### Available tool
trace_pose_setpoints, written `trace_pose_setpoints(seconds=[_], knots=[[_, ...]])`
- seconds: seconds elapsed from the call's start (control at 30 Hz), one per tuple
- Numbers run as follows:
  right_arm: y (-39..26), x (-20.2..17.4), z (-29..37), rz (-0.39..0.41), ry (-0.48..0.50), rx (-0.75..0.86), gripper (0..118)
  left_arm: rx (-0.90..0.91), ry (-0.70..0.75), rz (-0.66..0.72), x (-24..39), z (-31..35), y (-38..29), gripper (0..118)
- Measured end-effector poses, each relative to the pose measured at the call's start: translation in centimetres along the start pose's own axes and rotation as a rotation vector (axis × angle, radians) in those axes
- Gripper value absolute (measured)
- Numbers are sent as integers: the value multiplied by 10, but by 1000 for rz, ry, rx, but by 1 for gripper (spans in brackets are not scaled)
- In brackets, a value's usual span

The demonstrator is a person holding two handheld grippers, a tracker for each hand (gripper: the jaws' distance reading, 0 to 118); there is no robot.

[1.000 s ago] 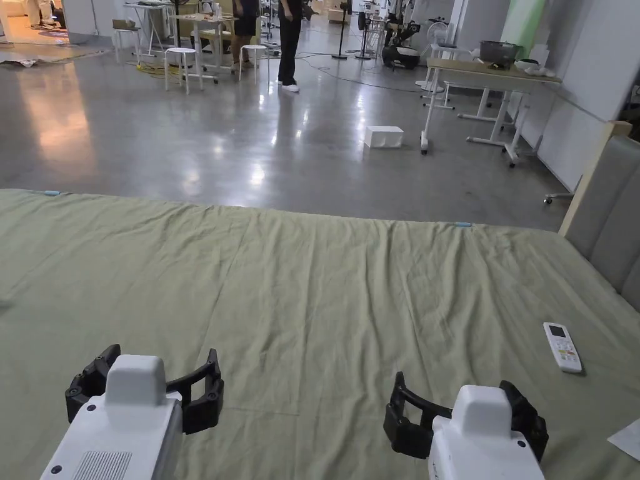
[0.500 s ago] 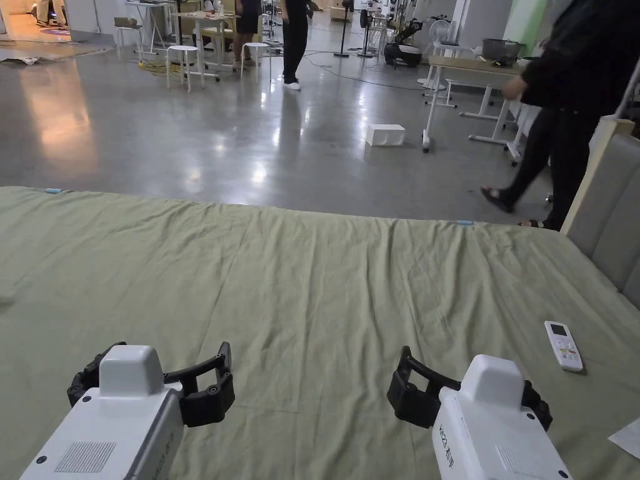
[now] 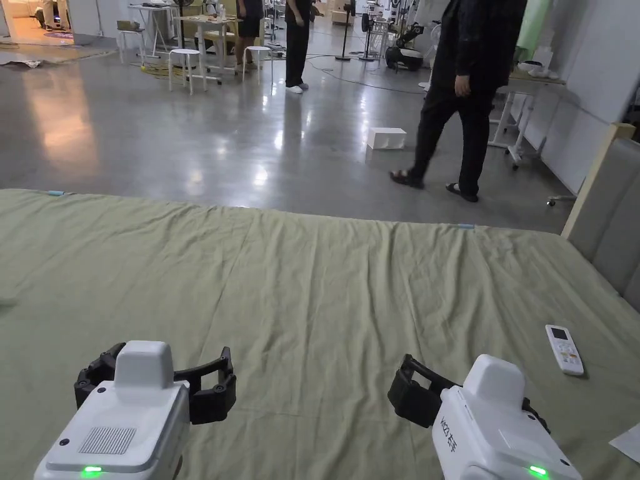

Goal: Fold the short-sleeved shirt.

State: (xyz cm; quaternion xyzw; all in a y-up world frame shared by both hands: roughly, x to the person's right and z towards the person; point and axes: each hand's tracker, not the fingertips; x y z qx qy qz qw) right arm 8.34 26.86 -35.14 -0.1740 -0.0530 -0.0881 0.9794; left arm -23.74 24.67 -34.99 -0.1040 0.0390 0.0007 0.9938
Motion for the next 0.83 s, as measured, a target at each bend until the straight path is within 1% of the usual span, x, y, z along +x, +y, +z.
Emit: trace_pose_setpoints(seconds=[0.3, 0.47, 0.67, 0.7, 0.77, 0.83], knots=[[6, -5, -2, 36, 9, -33, 118, -24, -24, 12, 2, 1, -3, 118], [7, -7, -4, 49, -5, -43, 118, -28, -26, 22, 0, 3, 0, 118], [7, -5, -8, 38, 0, -59, 118, -32, -25, 14, -2, 2, -1, 118], [7, -4, -7, 34, 15, -42, 117, -31, -24, 13, -2, 2, -1, 118], [8, -5, -7, 53, 2, -58, 117, -32, -27, 11, -3, 2, -1, 118], [5, -6, -6, 48, -1, -40, 117, -35, -26, 10, -5, -2, -5, 118]])
